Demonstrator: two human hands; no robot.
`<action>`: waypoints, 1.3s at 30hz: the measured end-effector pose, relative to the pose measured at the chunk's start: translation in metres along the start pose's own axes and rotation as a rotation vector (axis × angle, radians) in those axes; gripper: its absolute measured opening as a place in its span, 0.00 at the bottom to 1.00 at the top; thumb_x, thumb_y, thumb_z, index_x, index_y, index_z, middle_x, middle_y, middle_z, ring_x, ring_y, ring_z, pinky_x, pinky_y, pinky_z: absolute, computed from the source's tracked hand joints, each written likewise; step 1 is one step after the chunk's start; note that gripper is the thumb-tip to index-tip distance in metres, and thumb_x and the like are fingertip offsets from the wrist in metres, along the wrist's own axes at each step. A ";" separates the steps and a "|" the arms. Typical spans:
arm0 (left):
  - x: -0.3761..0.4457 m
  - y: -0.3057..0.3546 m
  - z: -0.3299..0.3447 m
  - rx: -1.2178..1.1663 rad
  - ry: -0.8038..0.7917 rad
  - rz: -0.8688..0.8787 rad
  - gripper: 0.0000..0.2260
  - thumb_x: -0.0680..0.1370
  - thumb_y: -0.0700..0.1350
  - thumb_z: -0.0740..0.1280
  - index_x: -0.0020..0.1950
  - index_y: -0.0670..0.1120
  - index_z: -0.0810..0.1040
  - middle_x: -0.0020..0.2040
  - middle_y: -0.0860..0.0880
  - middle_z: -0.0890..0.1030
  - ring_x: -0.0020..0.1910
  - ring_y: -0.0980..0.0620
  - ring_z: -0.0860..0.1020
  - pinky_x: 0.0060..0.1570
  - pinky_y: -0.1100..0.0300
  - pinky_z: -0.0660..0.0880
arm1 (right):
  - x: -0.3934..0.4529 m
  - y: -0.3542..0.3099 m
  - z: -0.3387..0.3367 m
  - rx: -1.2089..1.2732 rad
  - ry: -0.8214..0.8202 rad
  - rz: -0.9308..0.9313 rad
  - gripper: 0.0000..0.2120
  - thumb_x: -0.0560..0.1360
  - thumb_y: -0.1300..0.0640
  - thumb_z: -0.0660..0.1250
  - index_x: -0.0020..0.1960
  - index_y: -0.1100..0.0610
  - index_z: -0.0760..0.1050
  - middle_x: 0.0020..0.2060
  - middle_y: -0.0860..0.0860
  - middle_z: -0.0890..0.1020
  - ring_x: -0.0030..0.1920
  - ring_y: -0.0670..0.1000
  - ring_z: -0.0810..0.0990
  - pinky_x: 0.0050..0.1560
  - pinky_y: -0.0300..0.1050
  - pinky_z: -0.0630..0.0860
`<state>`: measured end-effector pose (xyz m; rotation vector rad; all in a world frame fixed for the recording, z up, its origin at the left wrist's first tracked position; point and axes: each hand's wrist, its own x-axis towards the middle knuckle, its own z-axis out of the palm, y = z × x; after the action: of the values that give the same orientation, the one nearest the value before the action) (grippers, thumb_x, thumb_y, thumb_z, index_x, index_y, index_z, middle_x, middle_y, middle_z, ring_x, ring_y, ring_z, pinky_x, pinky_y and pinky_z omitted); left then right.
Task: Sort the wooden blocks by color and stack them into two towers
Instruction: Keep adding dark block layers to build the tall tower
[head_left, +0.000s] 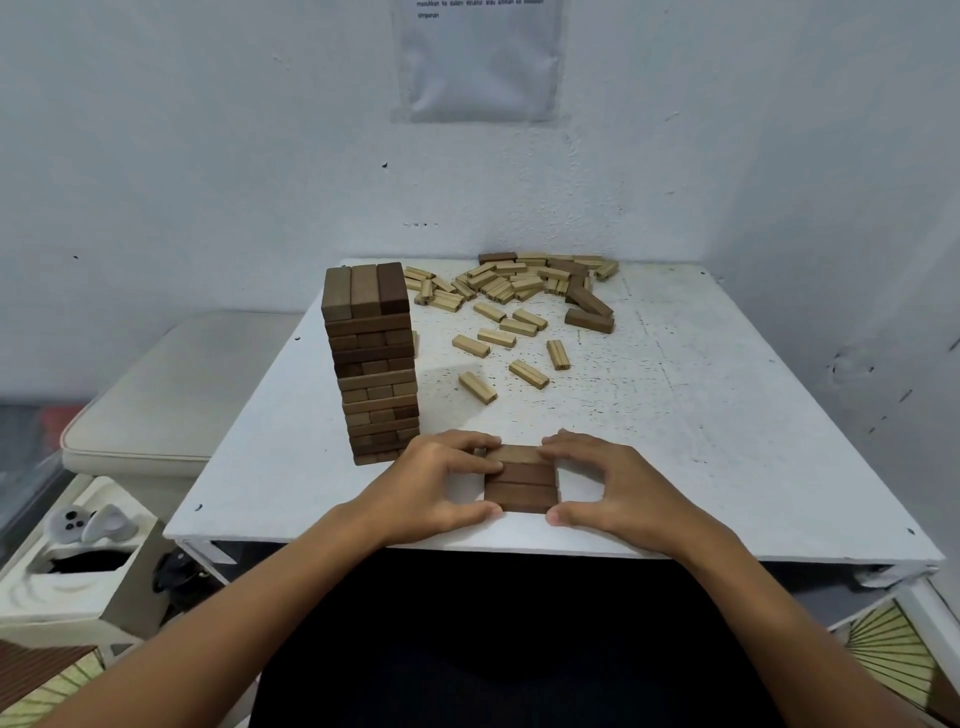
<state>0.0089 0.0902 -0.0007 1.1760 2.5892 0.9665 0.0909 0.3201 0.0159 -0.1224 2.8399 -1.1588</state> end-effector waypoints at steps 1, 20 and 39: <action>0.000 0.000 0.000 -0.003 0.000 0.000 0.20 0.71 0.53 0.75 0.62 0.50 0.81 0.68 0.55 0.75 0.66 0.61 0.71 0.66 0.56 0.70 | 0.000 0.001 0.000 0.004 0.003 0.000 0.32 0.67 0.53 0.78 0.69 0.46 0.73 0.68 0.39 0.70 0.67 0.33 0.60 0.69 0.35 0.56; 0.005 0.003 -0.004 0.097 -0.052 -0.020 0.33 0.70 0.58 0.74 0.73 0.55 0.69 0.65 0.57 0.70 0.62 0.63 0.65 0.59 0.66 0.64 | 0.007 0.007 0.003 -0.109 0.001 -0.047 0.37 0.65 0.44 0.79 0.71 0.43 0.70 0.71 0.41 0.69 0.72 0.39 0.62 0.68 0.37 0.57; 0.006 0.012 0.001 0.091 -0.027 -0.001 0.30 0.66 0.61 0.73 0.65 0.50 0.78 0.55 0.55 0.80 0.50 0.64 0.69 0.46 0.68 0.66 | 0.007 0.019 0.004 -0.076 0.031 -0.156 0.27 0.64 0.45 0.78 0.62 0.43 0.79 0.58 0.40 0.76 0.61 0.36 0.70 0.60 0.34 0.66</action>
<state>0.0127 0.1009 0.0060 1.2008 2.6375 0.8342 0.0834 0.3302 -0.0008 -0.3388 2.9476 -1.0872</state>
